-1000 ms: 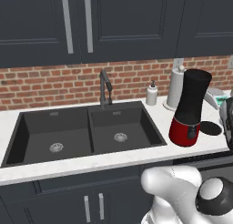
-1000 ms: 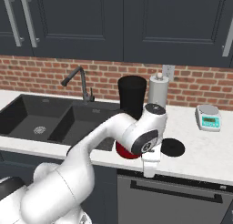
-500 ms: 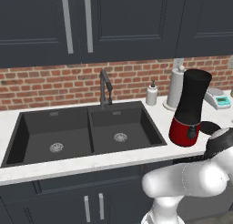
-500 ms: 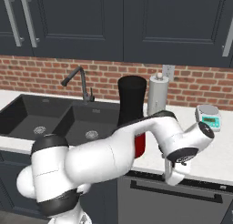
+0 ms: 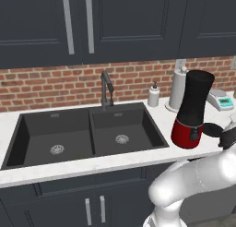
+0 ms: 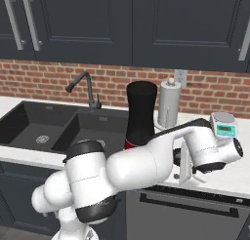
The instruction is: Close the lid blender by securely placing the lid on top.
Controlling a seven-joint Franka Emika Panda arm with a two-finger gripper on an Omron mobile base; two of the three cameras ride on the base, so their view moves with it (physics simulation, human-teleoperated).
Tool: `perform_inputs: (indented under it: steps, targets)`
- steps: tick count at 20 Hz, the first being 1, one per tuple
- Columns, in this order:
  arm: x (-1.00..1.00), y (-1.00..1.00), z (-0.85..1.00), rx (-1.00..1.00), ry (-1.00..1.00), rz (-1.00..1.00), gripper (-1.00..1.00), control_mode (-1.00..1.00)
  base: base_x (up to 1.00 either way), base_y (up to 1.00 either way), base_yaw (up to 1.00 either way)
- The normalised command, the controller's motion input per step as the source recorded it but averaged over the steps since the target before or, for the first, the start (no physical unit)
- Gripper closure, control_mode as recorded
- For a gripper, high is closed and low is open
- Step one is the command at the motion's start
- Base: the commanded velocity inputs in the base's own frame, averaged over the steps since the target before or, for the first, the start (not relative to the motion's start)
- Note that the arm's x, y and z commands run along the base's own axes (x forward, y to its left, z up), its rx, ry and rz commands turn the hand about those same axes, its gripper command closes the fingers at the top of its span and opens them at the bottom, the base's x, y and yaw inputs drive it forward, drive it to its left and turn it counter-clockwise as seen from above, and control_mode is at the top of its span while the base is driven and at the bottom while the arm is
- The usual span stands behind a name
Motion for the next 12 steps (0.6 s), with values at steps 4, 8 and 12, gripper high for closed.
perform_inputs:
  steps: [4,8,12]
  targets:
    - [0.33,-0.01,-0.06,0.17,-0.11,0.0,-1.0,-1.0,0.0,0.0,0.0]
    - [0.43,-0.09,0.0,0.13,-0.01,0.0,-1.0,-1.0,0.0,0.0,0.0]
    - [0.45,-0.05,0.0,0.01,0.03,0.0,-1.0,-1.0,0.0,0.0,0.0]
